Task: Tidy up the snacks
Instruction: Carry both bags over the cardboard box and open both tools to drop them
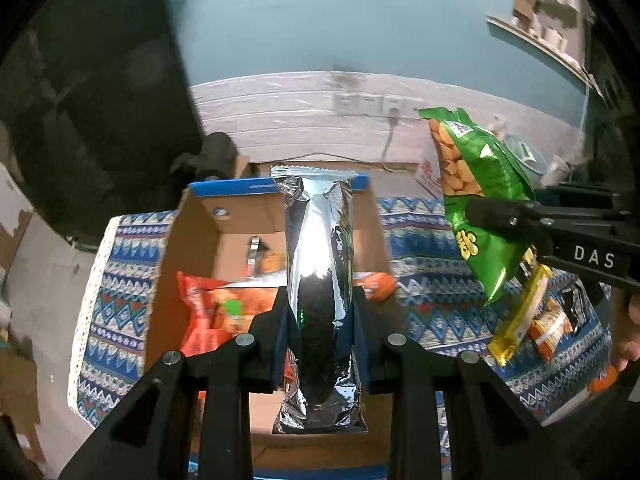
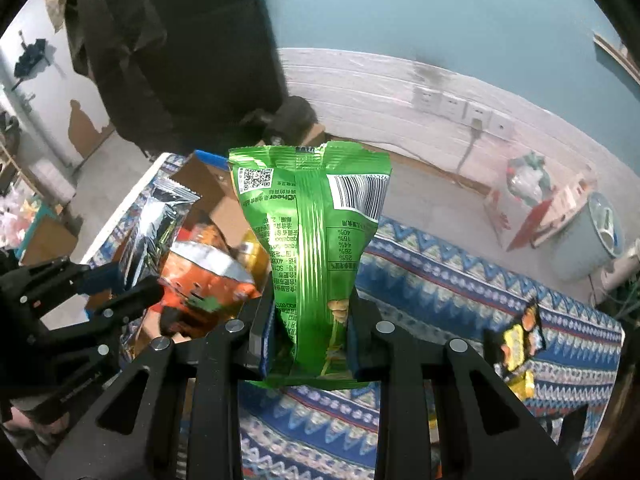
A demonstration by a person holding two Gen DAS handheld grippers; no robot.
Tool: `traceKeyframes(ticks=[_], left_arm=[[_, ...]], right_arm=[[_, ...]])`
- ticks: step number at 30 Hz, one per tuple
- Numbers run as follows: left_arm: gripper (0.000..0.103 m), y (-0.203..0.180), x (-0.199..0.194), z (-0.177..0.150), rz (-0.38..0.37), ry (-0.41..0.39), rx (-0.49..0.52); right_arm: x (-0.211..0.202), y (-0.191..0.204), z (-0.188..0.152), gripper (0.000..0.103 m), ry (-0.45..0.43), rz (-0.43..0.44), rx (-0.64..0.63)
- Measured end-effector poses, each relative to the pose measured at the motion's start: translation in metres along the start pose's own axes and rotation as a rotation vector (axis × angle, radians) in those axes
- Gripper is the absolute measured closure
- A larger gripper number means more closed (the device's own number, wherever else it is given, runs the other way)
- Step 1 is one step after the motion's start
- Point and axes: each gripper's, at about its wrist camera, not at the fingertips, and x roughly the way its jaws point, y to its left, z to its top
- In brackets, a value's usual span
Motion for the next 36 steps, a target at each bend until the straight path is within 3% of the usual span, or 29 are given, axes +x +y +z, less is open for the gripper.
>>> traceKeyframes(ticks=[16, 27, 29, 31, 33, 36], left_arm=[[0.075, 0.082, 0.017, -0.013, 0.067, 0.044, -0.145], [0.074, 0.099, 0.03, -0.019, 0.09, 0.082, -0.187], [0.067, 0.098, 0.03, -0.018, 0.102, 0.086, -0.185], [0.05, 0.099, 0.029, -0.018, 0.112, 0.085, -0.187], [0.048, 0.098, 0.028, -0.018, 0.116, 0.078, -0.184], [0.046, 0.096, 0.027, -0.017, 0.116, 0.078, -0.176]], right_arm=[[0.06, 0.058, 0.035, 0.077, 0.068, 0.034, -0.061], [0.082, 0.077, 0.044, 0.076, 0.113, 0.063, -0.072], [0.084, 0.08, 0.044, 0.075, 0.118, 0.067, -0.073], [0.084, 0.079, 0.044, 0.07, 0.112, 0.058, -0.07], [0.081, 0.077, 0.045, 0.062, 0.105, 0.053, -0.063], [0.077, 0.073, 0.045, 0.059, 0.095, 0.056, -0.05]])
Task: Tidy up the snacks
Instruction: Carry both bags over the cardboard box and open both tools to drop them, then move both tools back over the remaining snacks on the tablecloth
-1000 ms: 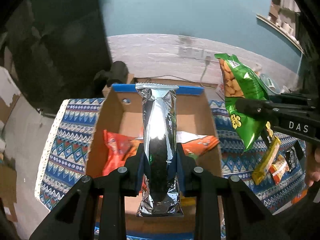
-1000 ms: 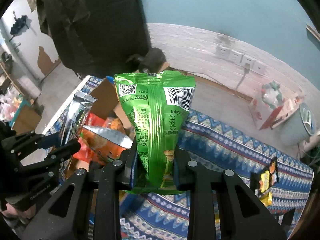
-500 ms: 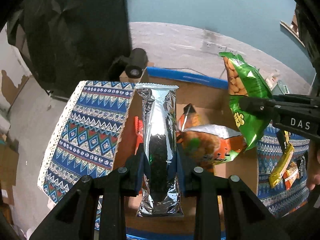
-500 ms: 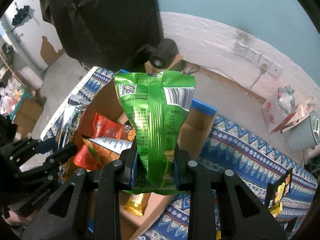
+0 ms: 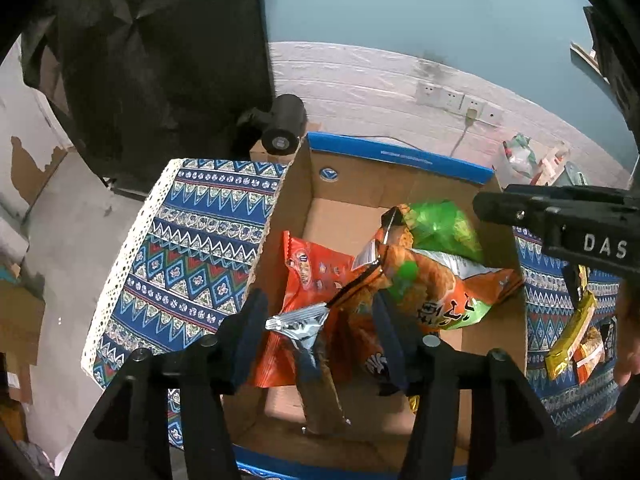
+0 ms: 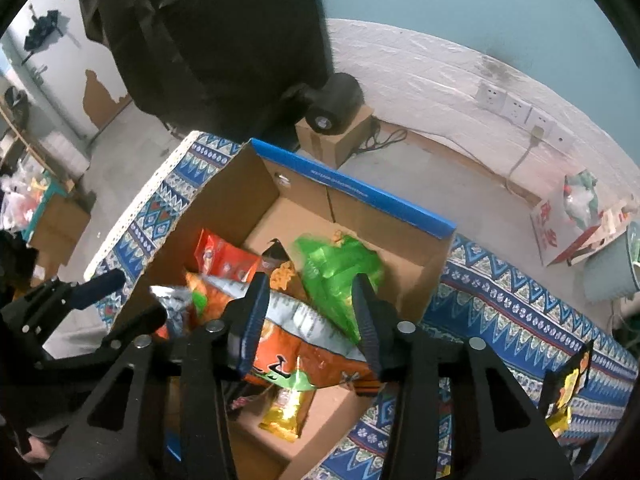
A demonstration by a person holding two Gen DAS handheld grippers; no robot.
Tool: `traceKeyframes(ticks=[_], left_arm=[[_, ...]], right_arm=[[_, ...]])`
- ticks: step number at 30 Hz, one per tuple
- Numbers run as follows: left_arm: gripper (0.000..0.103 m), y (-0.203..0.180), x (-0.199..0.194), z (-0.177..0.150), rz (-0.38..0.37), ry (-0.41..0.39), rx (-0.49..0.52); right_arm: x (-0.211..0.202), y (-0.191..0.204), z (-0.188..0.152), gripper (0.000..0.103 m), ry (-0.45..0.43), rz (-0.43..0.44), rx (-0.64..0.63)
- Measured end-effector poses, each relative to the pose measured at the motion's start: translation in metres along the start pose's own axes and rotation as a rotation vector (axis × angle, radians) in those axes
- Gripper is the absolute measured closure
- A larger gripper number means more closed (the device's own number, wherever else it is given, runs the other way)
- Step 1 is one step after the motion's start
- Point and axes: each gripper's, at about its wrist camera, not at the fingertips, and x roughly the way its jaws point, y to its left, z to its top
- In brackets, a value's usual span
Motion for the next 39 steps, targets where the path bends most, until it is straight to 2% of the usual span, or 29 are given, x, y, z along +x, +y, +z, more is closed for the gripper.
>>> traceKeyframes(ticks=[8, 18, 23, 33, 39], left_arm=[[0.044, -0.013, -0.004, 0.001, -0.007, -0.01, 0.026], [0.034, -0.037, -0.013, 0.001, -0.012, -0.035, 0.082], [0.025, -0.056, -0.016, 0.0, -0.017, -0.035, 0.12], [0.023, -0.099, -0.016, -0.004, -0.055, -0.002, 0.184], [0.023, -0.131, -0.023, -0.008, -0.076, -0.012, 0.245]], right_arm=[[-0.014, -0.007, -0.006, 0.048, -0.017, -0.018, 0.004], [-0.035, -0.028, -0.025, 0.035, -0.032, -0.069, 0.014], [-0.046, -0.043, -0.038, 0.032, -0.033, -0.093, 0.026], [-0.067, -0.076, -0.075, 0.028, -0.024, -0.145, 0.049], [-0.083, -0.101, -0.098, 0.028, -0.028, -0.17, 0.084]])
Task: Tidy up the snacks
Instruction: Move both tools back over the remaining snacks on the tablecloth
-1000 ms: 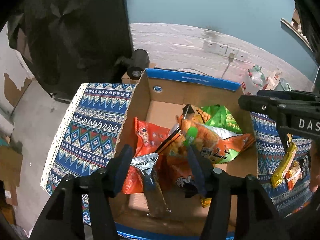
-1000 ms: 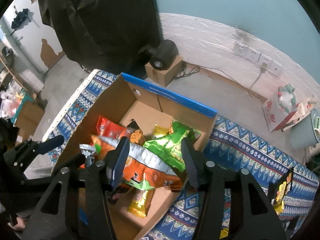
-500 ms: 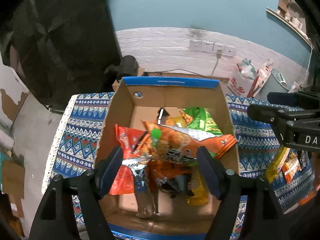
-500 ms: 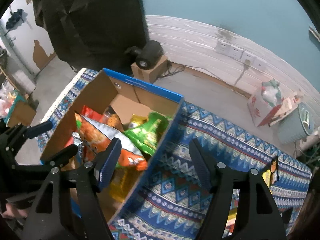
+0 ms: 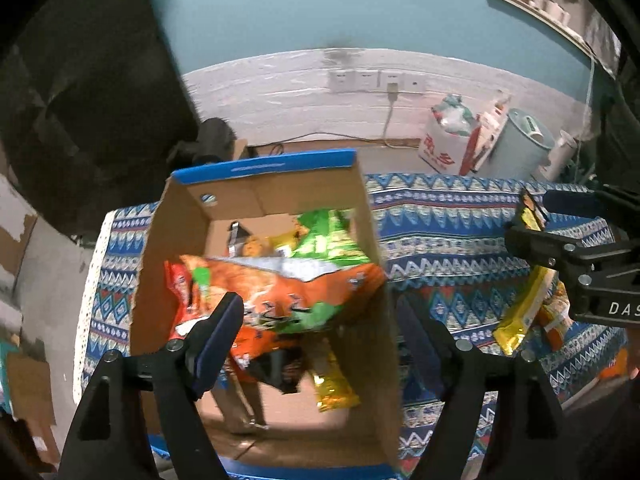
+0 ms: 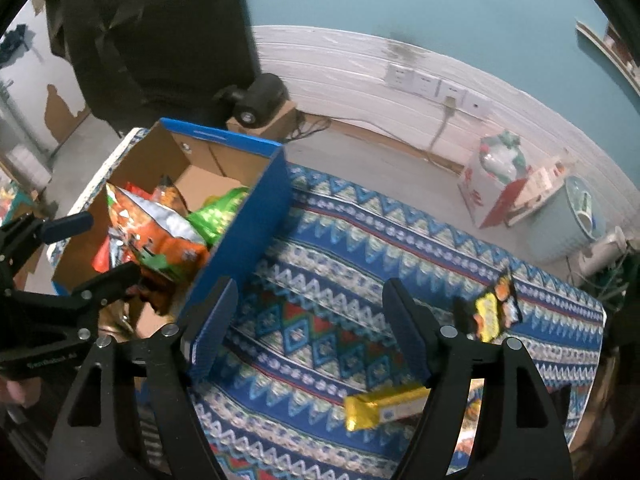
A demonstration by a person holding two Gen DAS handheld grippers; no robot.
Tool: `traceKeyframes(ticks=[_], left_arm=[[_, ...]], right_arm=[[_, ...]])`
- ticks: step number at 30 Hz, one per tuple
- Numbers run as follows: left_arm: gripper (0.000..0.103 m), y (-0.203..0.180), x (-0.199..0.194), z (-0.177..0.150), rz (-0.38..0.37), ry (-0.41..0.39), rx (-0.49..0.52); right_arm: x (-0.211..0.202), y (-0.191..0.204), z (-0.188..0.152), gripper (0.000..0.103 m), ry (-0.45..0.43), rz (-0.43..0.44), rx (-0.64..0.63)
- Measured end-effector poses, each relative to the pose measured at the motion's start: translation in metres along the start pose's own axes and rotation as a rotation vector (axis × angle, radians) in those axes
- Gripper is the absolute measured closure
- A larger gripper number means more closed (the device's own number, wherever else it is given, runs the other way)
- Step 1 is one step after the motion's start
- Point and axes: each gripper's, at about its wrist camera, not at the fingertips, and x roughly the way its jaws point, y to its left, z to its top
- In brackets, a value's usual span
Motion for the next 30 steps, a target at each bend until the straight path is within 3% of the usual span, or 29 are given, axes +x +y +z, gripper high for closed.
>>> traceKeyframes(ticks=[17, 30], left_arm=[[0.023, -0.1, 0.011, 0.006, -0.059, 0.026, 0.195], [0.023, -0.161, 0.028, 0.011, -0.108, 0.071, 0.285]], right_arm=[[-0.02, -0.091, -0.048, 0.026, 0.017, -0.08, 0.135], [-0.032, -0.152, -0.086, 0.026, 0.022, -0.136, 0.229]])
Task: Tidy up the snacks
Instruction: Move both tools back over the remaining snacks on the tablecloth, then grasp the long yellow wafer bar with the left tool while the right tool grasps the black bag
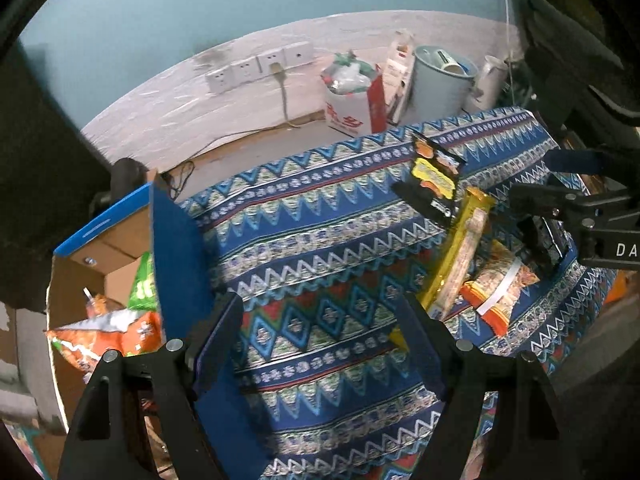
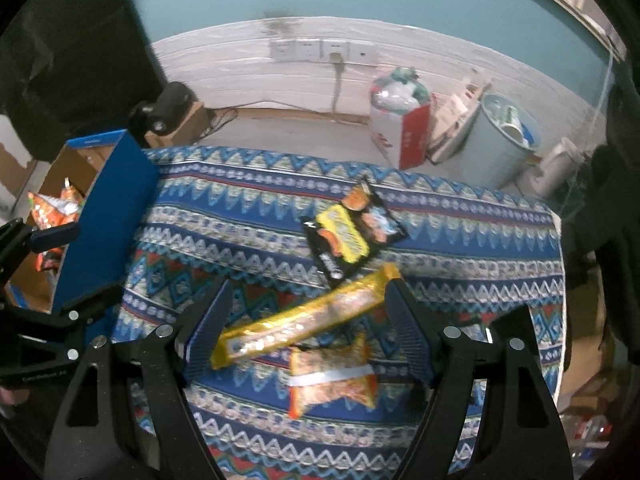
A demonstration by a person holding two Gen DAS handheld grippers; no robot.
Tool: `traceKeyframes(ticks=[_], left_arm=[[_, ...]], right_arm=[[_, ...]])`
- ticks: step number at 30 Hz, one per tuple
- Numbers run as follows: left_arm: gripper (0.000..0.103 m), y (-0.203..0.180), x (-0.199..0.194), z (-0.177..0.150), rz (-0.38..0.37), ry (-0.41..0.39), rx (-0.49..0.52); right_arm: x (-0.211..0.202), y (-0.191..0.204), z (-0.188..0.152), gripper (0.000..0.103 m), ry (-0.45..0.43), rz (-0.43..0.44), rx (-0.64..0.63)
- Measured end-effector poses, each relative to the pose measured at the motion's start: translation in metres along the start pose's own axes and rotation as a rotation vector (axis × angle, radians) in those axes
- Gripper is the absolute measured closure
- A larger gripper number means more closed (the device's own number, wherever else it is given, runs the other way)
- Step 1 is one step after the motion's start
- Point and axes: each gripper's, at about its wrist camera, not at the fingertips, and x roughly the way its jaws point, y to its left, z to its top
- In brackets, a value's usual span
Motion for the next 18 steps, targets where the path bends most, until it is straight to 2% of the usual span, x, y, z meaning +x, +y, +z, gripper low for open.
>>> traceKeyframes(ticks=[5, 18], left_arm=[[0.023, -0.024, 0.013, 0.011, -0.006, 0.012, 0.046], [0.023, -0.082, 0.059, 0.026, -0.092, 0.09, 0.129]], right_arm=[[0.008, -0.031, -0.011, 0.025, 0.026, -0.036, 0.034], [0.046, -0.103, -0.047, 0.025, 0.146, -0.116, 0.14]])
